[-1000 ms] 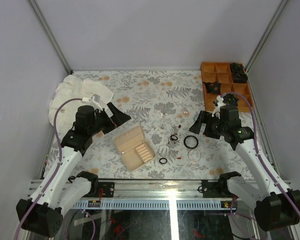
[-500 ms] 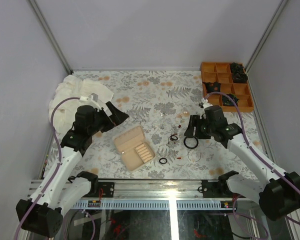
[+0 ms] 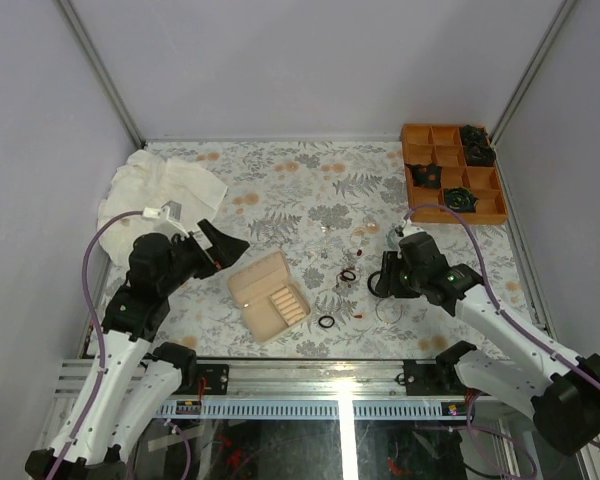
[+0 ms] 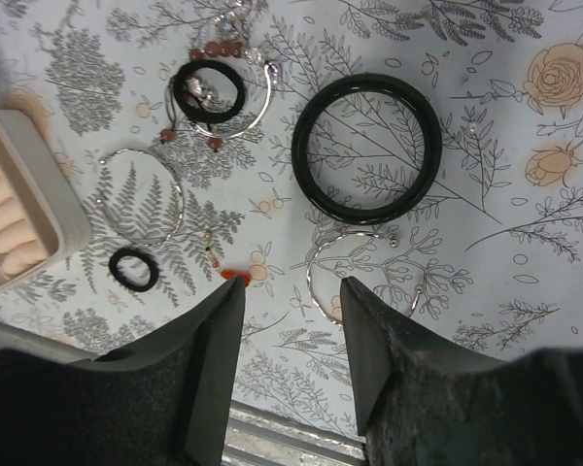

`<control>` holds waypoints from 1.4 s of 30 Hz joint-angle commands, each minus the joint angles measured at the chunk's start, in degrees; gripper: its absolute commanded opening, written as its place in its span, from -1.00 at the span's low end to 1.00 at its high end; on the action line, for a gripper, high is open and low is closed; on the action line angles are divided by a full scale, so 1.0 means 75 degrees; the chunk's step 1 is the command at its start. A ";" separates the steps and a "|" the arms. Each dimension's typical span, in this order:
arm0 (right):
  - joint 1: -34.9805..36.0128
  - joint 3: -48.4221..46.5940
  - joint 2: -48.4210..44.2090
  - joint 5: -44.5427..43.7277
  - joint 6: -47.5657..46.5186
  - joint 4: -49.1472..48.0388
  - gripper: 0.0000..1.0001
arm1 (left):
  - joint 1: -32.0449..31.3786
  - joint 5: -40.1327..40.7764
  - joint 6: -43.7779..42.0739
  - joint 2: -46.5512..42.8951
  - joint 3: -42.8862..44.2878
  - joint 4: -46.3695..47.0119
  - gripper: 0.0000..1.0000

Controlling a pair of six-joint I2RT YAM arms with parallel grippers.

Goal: Organize the mixed jewelry
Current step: Pick up the jewelry from the center of the board.

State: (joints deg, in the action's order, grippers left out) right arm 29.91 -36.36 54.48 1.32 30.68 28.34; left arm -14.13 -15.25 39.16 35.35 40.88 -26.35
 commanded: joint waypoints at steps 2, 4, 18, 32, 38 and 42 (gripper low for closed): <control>0.0335 -0.0283 0.0793 -0.0865 -0.0009 -0.0172 -0.03 | 0.0046 -0.0157 -0.0069 -0.0205 -0.0248 -0.0371 0.99; 0.0512 -0.0513 0.1211 -0.1142 -0.0074 -0.0212 -0.05 | 0.0044 -0.0134 -0.0097 -0.0231 -0.0260 -0.0406 1.00; 0.0992 -0.1221 0.3343 -0.1774 -0.0386 -0.0721 -0.18 | 0.0038 -0.0005 -0.0194 -0.0273 -0.0211 -0.0484 1.00; 0.0992 -0.1287 0.4537 -0.1581 -0.0520 -0.1258 -0.65 | 0.0045 0.0052 -0.0309 -0.0157 -0.0007 -0.0552 1.00; 0.0992 -0.1423 0.4500 -0.1777 -0.0623 -0.1124 -1.00 | 0.0044 0.0035 -0.0323 -0.0072 0.0134 -0.0576 0.99; 0.1001 -0.1775 0.4236 -0.1976 -0.0808 -0.0811 -1.00 | 0.0040 0.0053 -0.0311 -0.0078 0.0208 -0.0636 1.00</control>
State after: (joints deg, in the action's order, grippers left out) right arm 36.86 -45.50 87.39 -10.22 26.33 20.75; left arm -14.11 -14.96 37.82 34.89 40.07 -30.83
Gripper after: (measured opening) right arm 0.033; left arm 0.999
